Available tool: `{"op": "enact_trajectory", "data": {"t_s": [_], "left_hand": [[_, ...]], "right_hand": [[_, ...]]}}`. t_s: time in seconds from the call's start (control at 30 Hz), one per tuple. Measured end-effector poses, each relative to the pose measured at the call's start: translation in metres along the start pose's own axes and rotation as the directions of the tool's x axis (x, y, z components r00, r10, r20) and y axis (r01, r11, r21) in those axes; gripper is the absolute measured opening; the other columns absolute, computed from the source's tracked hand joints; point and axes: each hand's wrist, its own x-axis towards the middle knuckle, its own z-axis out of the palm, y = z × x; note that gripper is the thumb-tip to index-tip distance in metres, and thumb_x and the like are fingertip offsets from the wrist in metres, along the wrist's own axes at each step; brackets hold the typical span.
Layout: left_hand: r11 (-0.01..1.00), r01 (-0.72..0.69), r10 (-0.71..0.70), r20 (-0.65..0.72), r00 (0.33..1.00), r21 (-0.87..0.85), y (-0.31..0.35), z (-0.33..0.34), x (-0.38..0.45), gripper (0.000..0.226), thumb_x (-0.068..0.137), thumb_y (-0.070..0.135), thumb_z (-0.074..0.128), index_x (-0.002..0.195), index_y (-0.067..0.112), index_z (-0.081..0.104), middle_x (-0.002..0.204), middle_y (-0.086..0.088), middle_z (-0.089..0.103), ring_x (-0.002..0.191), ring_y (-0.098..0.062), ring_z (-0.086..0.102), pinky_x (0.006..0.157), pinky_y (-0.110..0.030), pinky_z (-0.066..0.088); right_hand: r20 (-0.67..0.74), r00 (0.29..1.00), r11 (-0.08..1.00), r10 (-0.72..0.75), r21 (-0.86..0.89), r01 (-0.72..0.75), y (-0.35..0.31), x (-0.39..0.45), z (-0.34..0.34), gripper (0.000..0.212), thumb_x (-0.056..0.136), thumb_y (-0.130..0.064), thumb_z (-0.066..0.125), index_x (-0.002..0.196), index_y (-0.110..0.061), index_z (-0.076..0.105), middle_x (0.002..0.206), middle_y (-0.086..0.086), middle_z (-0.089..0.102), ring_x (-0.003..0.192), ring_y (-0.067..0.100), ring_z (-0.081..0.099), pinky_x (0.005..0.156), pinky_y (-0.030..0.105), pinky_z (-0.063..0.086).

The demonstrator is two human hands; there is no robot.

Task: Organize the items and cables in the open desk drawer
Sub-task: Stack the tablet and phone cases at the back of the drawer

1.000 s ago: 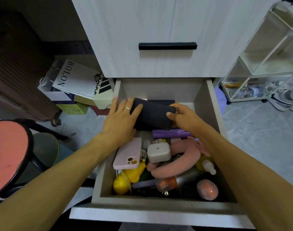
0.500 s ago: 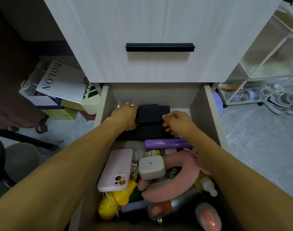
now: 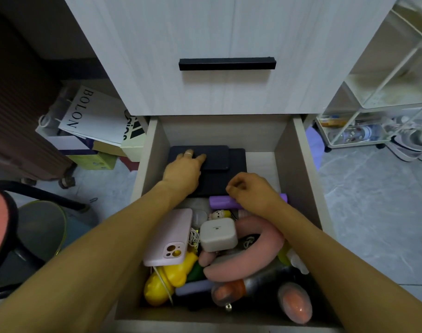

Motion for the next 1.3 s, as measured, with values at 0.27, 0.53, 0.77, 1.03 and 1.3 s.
{"op": "enact_trajectory", "data": {"t_s": [0.27,0.53,0.77,1.03,1.3], "left_hand": [[0.954,0.022,-0.013,0.033,0.999,-0.299,-0.002,-0.020,-0.100,0.024,0.092,0.029,0.057,0.112,0.021,0.067,0.111,-0.006,0.068,0.095,-0.023,0.065,0.084,-0.038,0.056],[0.987,0.095,-0.047,0.327,0.944,-0.133,0.007,-0.028,-0.166,0.061,0.085,0.048,0.064,0.134,0.016,0.049,0.129,-0.007,0.056,0.107,-0.023,0.057,0.086,-0.033,0.052],[0.984,0.088,-0.100,-0.067,0.993,-0.155,0.014,-0.038,-0.181,0.028,0.094,0.017,0.052,0.119,0.009,0.059,0.113,-0.016,0.065,0.095,-0.031,0.063,0.073,-0.032,0.048],[0.352,-0.032,-0.379,-0.173,0.909,-0.935,-0.011,-0.036,-0.170,0.024,0.098,0.009,0.048,0.105,0.020,0.069,0.106,-0.001,0.069,0.091,-0.010,0.062,0.072,-0.020,0.049],[0.895,-0.107,-0.112,-0.451,0.886,-0.433,-0.038,-0.039,-0.105,0.035,0.095,0.027,0.051,0.122,0.010,0.065,0.121,-0.009,0.065,0.121,-0.027,0.053,0.103,-0.040,0.043]], "right_hand": [[-0.003,0.997,0.989,-0.078,-0.129,0.076,-0.017,-0.032,-0.002,0.011,0.096,-0.022,0.056,0.088,-0.018,0.063,0.090,0.002,0.066,0.084,0.016,0.060,0.074,0.026,0.044],[-0.027,0.992,0.976,-0.121,-0.185,0.114,-0.027,-0.094,0.005,0.019,0.095,-0.031,0.055,0.092,-0.015,0.066,0.090,0.001,0.068,0.084,0.016,0.061,0.073,0.031,0.049],[-0.069,0.990,0.988,-0.119,-0.111,0.111,-0.029,-0.115,0.008,0.017,0.096,-0.031,0.055,0.100,-0.019,0.067,0.097,-0.004,0.068,0.093,0.013,0.061,0.082,0.030,0.051],[-0.110,0.991,0.936,0.080,0.351,-0.036,-0.044,-0.097,0.001,0.041,0.099,-0.038,0.050,0.135,-0.020,0.045,0.112,-0.009,0.056,0.102,0.012,0.056,0.082,0.028,0.048],[-0.133,0.944,0.721,0.301,0.680,-0.134,-0.030,-0.048,-0.011,0.017,0.097,-0.018,0.055,0.109,-0.010,0.063,0.102,0.012,0.065,0.072,0.020,0.066,0.059,0.028,0.054]]}}
